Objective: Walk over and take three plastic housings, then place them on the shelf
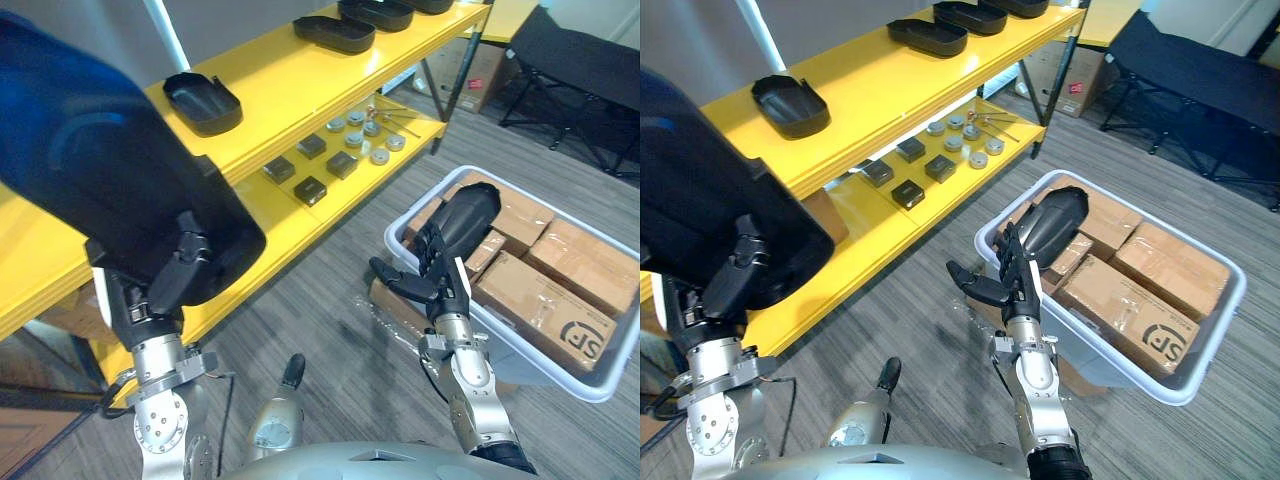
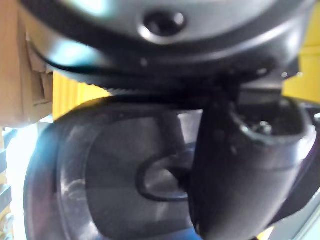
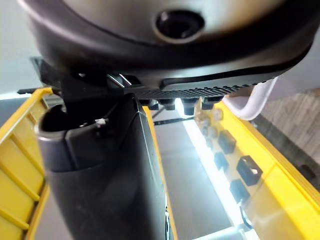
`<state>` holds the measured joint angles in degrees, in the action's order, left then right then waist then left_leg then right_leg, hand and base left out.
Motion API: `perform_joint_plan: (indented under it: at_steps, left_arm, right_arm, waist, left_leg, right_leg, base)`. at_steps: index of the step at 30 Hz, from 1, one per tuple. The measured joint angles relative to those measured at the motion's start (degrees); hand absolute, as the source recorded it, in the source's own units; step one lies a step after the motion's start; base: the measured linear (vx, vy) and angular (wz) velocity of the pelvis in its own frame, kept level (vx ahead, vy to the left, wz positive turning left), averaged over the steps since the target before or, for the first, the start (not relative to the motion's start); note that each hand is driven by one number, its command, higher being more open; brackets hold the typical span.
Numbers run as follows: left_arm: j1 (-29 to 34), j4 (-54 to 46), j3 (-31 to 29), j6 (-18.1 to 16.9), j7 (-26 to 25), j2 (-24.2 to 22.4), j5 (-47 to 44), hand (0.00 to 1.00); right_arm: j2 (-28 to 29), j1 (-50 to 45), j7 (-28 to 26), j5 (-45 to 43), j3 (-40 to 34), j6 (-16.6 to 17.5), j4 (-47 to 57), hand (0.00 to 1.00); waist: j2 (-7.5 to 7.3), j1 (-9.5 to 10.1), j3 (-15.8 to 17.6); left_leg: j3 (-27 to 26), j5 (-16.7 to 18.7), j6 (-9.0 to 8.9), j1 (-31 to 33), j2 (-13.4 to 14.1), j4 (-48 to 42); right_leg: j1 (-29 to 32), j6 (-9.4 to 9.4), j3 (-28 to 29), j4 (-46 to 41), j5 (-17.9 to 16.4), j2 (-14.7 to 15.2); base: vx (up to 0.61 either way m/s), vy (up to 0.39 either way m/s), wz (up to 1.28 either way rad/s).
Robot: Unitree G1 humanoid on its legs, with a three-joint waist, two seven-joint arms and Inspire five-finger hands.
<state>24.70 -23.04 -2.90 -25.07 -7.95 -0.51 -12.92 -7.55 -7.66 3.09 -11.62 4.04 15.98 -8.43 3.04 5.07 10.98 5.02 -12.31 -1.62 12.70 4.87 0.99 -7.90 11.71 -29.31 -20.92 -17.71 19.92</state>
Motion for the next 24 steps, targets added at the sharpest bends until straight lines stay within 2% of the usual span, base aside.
perform_joint_plan:
  at_steps: [2,3,4,5,6,7,8,9,10,12,13,14,15,16,18,19,20,21,23,24]
  left_arm:
    - [0.0,0.0,-0.1,-0.1,-0.3,0.6,0.1,0.0]
    - [0.1,0.0,-0.8,-0.1,-0.6,0.9,0.1,0.0]
    - [0.4,0.0,-1.7,-0.1,-0.6,1.1,-0.1,0.0]
    - [0.4,0.0,-2.3,-0.2,-0.6,1.2,-0.2,0.0]
    - [0.0,-0.1,-3.4,-0.3,0.0,1.4,-0.8,0.0]
    - [-0.3,-0.2,-3.8,-0.3,0.4,1.4,-1.0,0.0]
    - [-0.4,-0.7,-4.5,-0.3,0.9,1.4,-1.0,0.0]
    - [-0.5,-0.8,-4.8,-0.3,1.4,1.1,-1.0,0.0]
    - [-0.7,-0.8,-4.8,-0.3,1.5,1.1,-1.0,0.0]
    - [-2.1,-1.3,-5.1,-0.5,1.8,2.0,-0.9,0.0]
    - [-2.7,-1.5,-5.3,-0.5,1.5,2.3,-0.8,0.0]
    - [-3.4,-2.0,-6.1,-0.5,0.3,2.7,-0.6,0.0]
    - [-4.0,-2.3,-6.8,-0.5,-1.1,2.6,-0.6,0.0]
    - [-4.3,-2.3,-7.0,-0.5,-1.7,2.7,-0.6,0.0]
    - [-6.5,-2.4,-8.2,-1.6,-3.5,3.2,-0.6,0.0]
    - [-7.6,-2.4,-8.2,-1.6,-4.1,3.5,-0.6,0.0]
    - [-9.3,-2.3,-8.1,-1.6,-4.8,4.0,-0.5,0.0]
    - [-12.5,-1.6,-7.8,-1.6,-6.0,5.0,-0.3,0.0]
    - [-15.8,0.7,-6.9,-1.6,-6.7,6.4,-0.2,0.0]
    - [-17.0,2.0,-6.8,-1.5,-6.8,7.4,-0.1,0.0]
  right_arm:
    - [-0.3,0.4,0.1,0.0,0.1,0.3,0.0,1.0]
    - [-0.2,0.8,0.2,0.0,0.2,1.0,0.1,1.0]
    - [0.4,1.0,0.3,0.0,0.5,1.4,0.3,1.0]
    - [0.7,1.2,0.3,0.0,0.6,1.5,0.4,1.0]
    - [1.8,1.5,1.2,0.0,0.6,2.2,1.3,1.0]
    - [2.2,1.5,1.5,0.0,0.6,2.3,2.5,1.0]
    - [3.2,1.5,2.1,0.0,0.5,2.6,4.8,1.0]
    - [3.1,1.6,2.5,-0.1,0.0,3.3,6.1,1.0]
    - [2.9,1.6,2.5,-0.1,-0.1,3.6,6.5,1.0]
    - [3.6,1.6,2.6,-0.2,-1.2,5.5,7.2,1.0]
    - [3.9,1.8,2.5,-0.1,-1.2,6.0,7.2,1.0]
    - [4.8,2.3,2.1,-0.1,-1.0,6.6,7.2,1.0]
    - [5.4,2.5,1.4,-0.1,-0.9,7.1,7.2,1.0]
    - [5.4,2.6,1.1,-0.1,-0.8,7.2,7.2,1.0]
    - [5.0,4.7,0.9,0.0,-0.5,7.3,8.8,1.0]
    - [4.6,5.6,1.0,0.0,-0.7,7.3,10.0,1.0]
    - [3.7,7.1,1.5,0.0,-0.7,7.3,11.9,1.0]
    - [1.4,9.9,2.1,0.0,-1.0,7.4,14.5,1.0]
    - [-0.5,11.2,2.5,0.0,-2.7,7.5,17.2,1.0]
    - [-1.1,11.8,2.4,-0.1,-3.7,8.5,18.3,1.0]
  waist:
    - [-0.46,0.41,1.0]
    - [-0.8,1.3,1.7]
    - [-1.26,1.81,2.0]
    - [-1.55,1.95,2.1]
    - [-3.17,1.89,2.4]
    - [-3.8,1.92,2.5]
    - [-5.09,2.23,3.1]
    - [-5.09,2.43,3.1]
    - [-4.89,2.12,3.0]
    - [-5.21,2.05,2.3]
    - [-5.38,1.89,2.3]
    - [-5.34,1.22,2.3]
    - [-4.52,0.69,2.5]
    - [-4.0,0.58,2.3]
    - [-2.54,-0.54,2.1]
    - [-2.21,-0.94,2.0]
    - [-1.7,-1.73,1.9]
    - [-1.47,-3.22,1.9]
    - [-2.0,-4.02,1.6]
    - [-3.59,-4.06,0.8]
  left_leg:
    - [-3.8,1.8,-0.74,0.9,0.0,-2.1]
    - [-6.2,3.2,-0.5,2.6,0.0,-7.5]
    - [-7.3,3.5,-1.24,3.3,-0.3,-11.8]
    - [-8.1,4.8,-2.87,3.2,-0.7,-13.3]
    - [-8.5,7.0,-2.61,4.4,-1.8,-16.3]
    - [-8.5,8.2,-2.31,5.3,-2.4,-17.9]
    - [-9.3,10.7,-0.95,6.4,-3.4,-21.1]
    - [-9.4,13.3,-0.6,6.8,-4.0,-23.2]
    - [-8.9,14.0,-0.15,6.7,-4.5,-23.7]
    - [-8.3,15.8,1.56,4.2,-6.4,-21.7]
    - [-7.8,15.9,2.06,2.9,-6.5,-20.5]
    - [-6.6,15.5,3.8,0.3,-7.5,-18.2]
    - [-5.4,15.6,4.32,-3.1,-7.6,-15.8]
    - [-4.9,15.6,4.49,-4.9,-7.6,-14.5]
    - [-2.1,15.8,4.7,-10.5,-7.1,-10.5]
    - [-1.1,15.9,4.63,-10.9,-6.9,-10.0]
    - [0.6,16.1,4.47,-11.2,-6.7,-9.7]
    - [3.8,16.3,3.25,-11.5,-6.7,-10.3]
    - [7.7,17.4,1.63,-12.5,-7.5,-11.6]
    - [9.1,18.4,0.09,-13.4,-8.3,-12.2]
  right_leg:
    - [0.0,-0.01,0.0,0.0,0.0,1.4]
    - [-0.1,0.08,1.0,-0.2,-0.1,2.3]
    - [-0.9,0.55,2.1,0.0,-0.3,3.2]
    - [-1.6,0.62,2.5,0.3,-0.4,3.8]
    - [-2.5,0.1,2.9,1.8,-0.2,4.5]
    - [-2.9,-0.28,3.1,2.9,-0.2,4.6]
    - [-4.7,-2.67,2.9,5.9,1.2,4.9]
    - [-5.7,-6.79,3.1,5.2,4.3,5.1]
    - [-4.8,-7.75,3.5,2.4,6.8,5.7]
    - [1.7,-9.69,8.3,-10.0,17.8,8.9]
    - [3.4,-9.25,10.1,-13.5,20.4,9.3]
    - [7.1,-8.8,13.1,-22.3,18.6,8.6]
    - [9.6,-9.4,14.2,-28.7,13.2,6.4]
    - [10.5,-9.23,13.9,-30.1,11.0,4.9]
    - [14.2,-10.44,12.8,-25.0,4.1,-2.0]
    - [15.7,-10.58,13.2,-22.0,3.2,-3.7]
    - [18.0,-10.62,15.1,-17.2,3.1,-6.2]
    - [21.0,-8.8,21.0,-10.5,4.2,-9.4]
    - [21.2,-6.46,23.4,-5.8,6.2,-9.9]
    - [19.7,-6.59,22.6,-0.8,10.7,-8.7]
  base:
    - [-0.06,0.087,0.1]
    - [0.04,0.153,-0.36]
    - [0.09,0.139,-0.39]
    - [0.15,0.173,-0.21]
    - [0.13,0.124,0.03]
    - [0.17,0.165,0.15]
    - [0.21,0.18,0.15]
    - [0.24,0.208,0.23]
    - [0.28,0.263,0.32]
    - [0.3,0.287,0.34]
    - [0.33,0.18,0.29]
    - [0.36,0.116,0.34]
    - [0.37,0.095,0.33]
    - [0.39,0.111,0.28]
    - [0.36,0.062,0.47]
    - [0.3,-0.022,0.74]
    - [0.33,-0.1,1.17]
    - [0.27,-0.093,1.3]
    - [0.27,-0.175,1.51]
    - [0.42,-0.443,1.87]
